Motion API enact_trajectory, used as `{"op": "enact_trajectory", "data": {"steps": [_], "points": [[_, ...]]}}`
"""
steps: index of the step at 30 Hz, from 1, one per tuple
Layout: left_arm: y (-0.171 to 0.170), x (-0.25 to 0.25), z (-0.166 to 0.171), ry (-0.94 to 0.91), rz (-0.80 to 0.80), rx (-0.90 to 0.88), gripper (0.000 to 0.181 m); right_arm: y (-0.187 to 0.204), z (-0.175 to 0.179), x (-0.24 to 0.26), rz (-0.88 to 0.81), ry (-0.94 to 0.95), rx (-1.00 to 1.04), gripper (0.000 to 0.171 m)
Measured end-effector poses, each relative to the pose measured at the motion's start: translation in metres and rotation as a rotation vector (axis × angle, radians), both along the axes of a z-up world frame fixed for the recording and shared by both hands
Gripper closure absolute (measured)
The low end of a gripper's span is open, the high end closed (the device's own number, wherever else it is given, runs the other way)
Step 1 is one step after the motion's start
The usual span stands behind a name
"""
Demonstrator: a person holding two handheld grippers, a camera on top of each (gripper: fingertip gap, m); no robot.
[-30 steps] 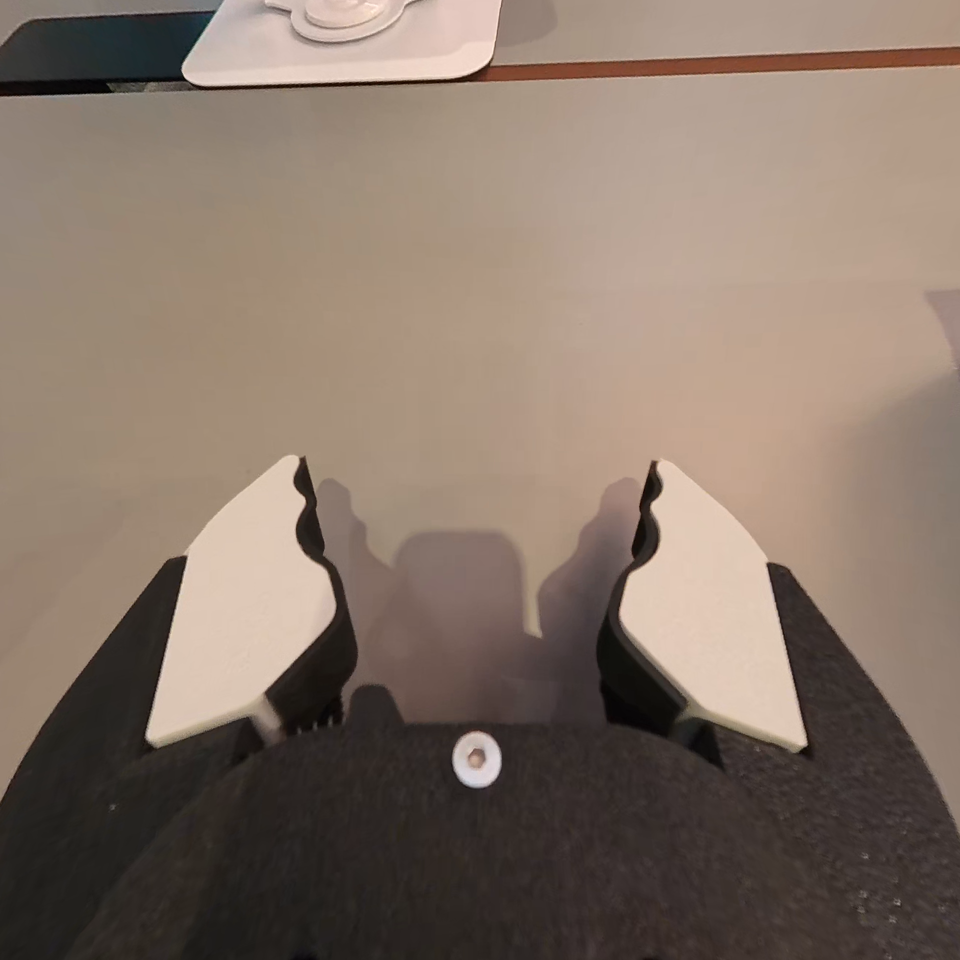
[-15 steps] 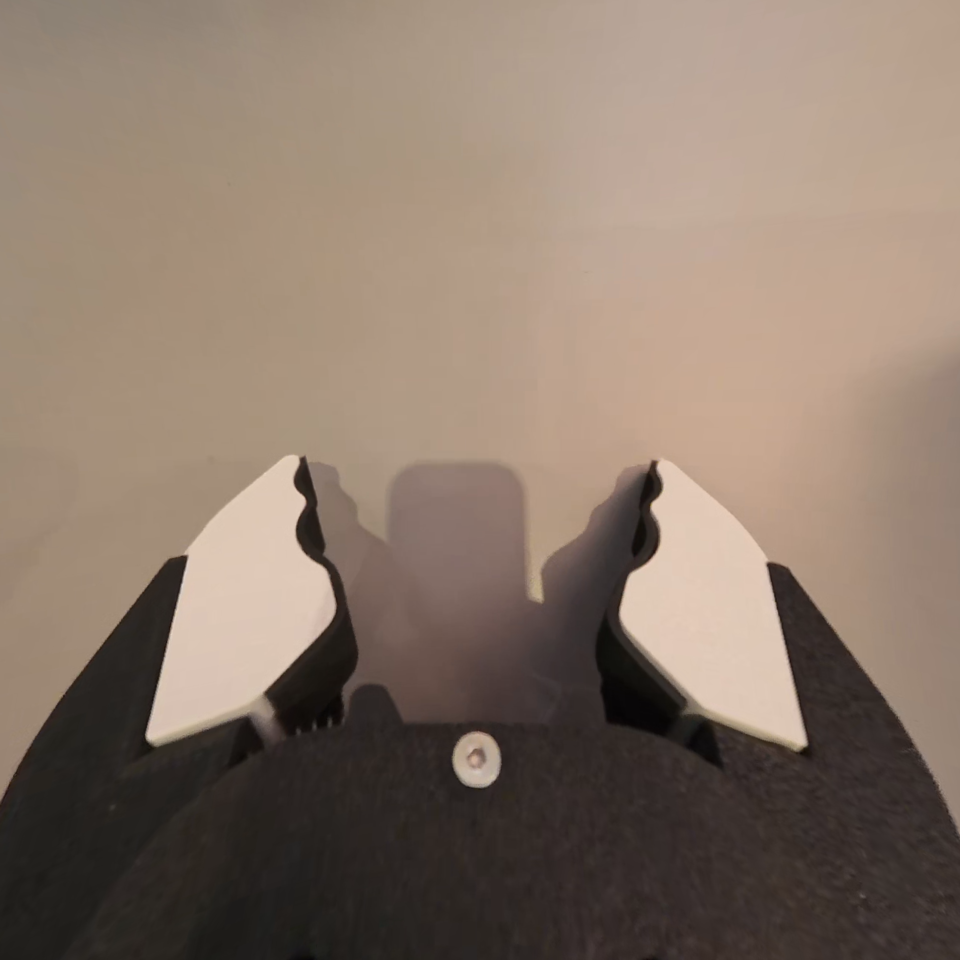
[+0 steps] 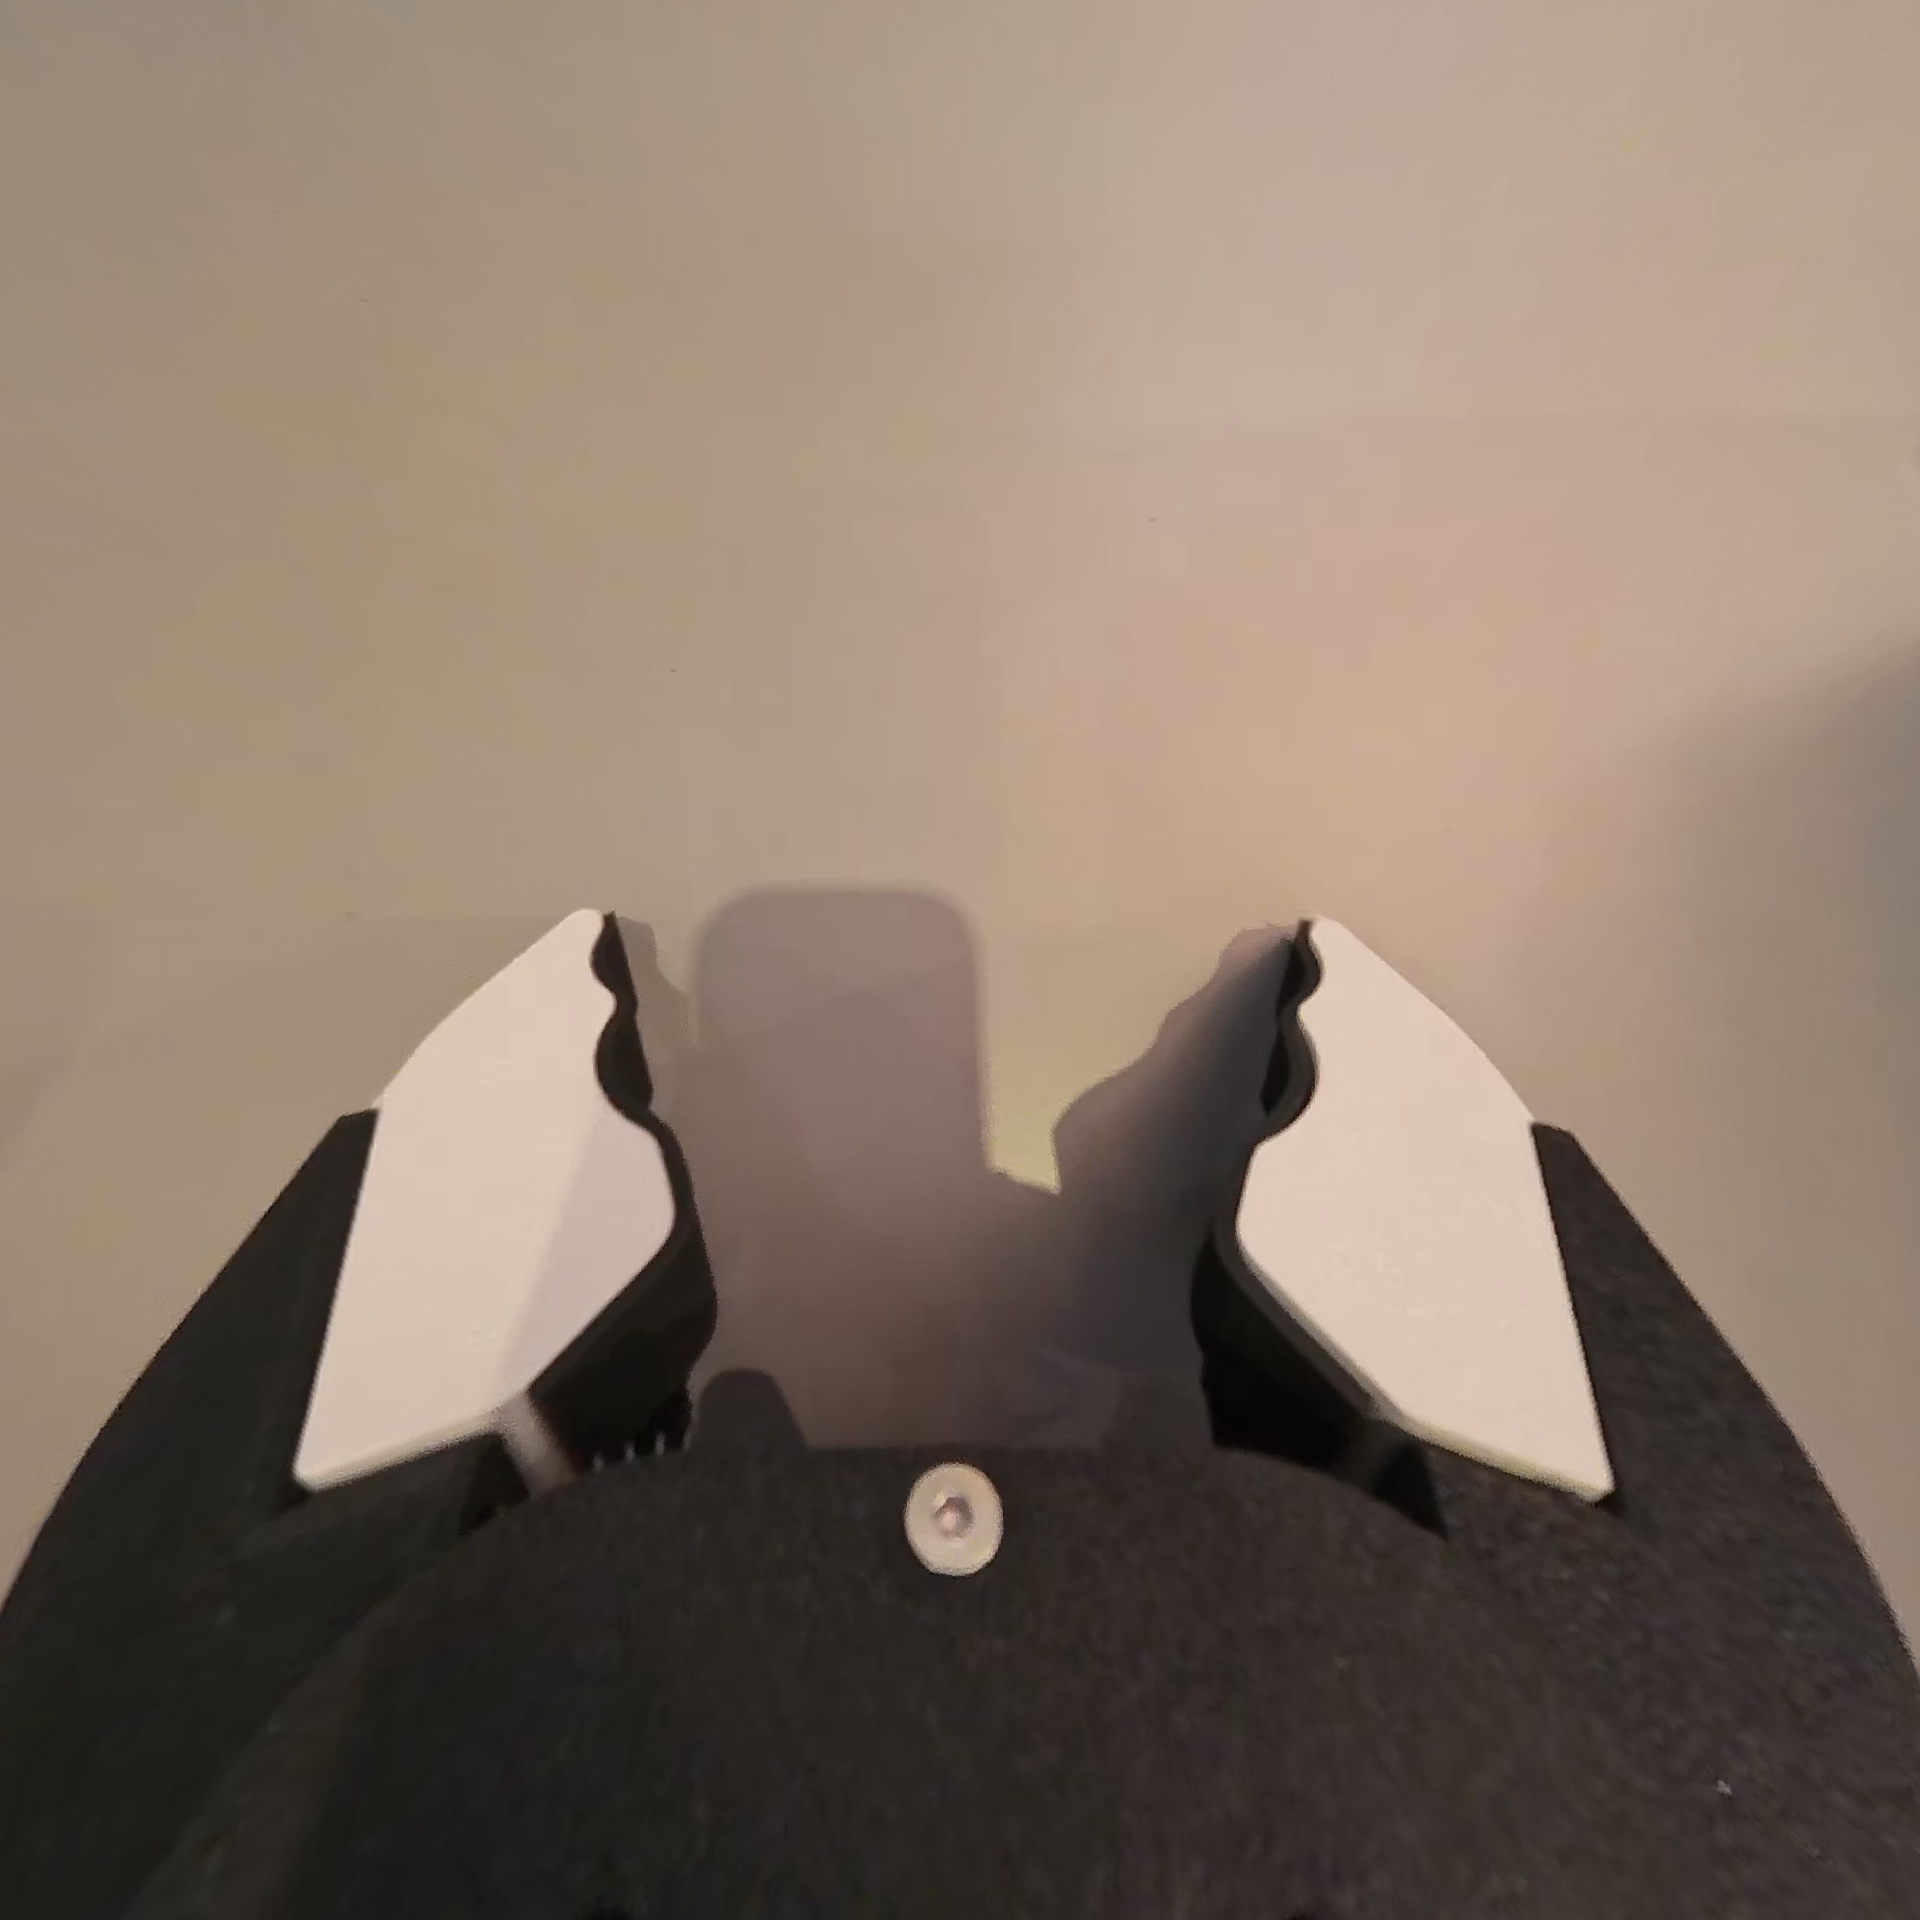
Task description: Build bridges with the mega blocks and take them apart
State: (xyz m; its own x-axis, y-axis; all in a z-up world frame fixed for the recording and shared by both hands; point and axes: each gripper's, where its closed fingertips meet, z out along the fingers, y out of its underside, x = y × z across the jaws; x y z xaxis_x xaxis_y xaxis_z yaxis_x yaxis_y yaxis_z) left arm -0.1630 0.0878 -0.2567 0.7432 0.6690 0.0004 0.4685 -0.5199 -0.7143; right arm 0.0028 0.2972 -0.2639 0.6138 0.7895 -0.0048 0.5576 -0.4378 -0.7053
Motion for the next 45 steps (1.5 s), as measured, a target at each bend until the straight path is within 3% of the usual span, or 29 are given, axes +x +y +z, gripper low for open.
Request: {"op": "enact_trajectory", "data": {"steps": [45], "points": [[-0.0004,0.0000,0.0000,0.000,0.006,0.000,0.086,0.0014,-0.0014,0.0031,-0.032,-0.010,-0.005,0.049]]}}
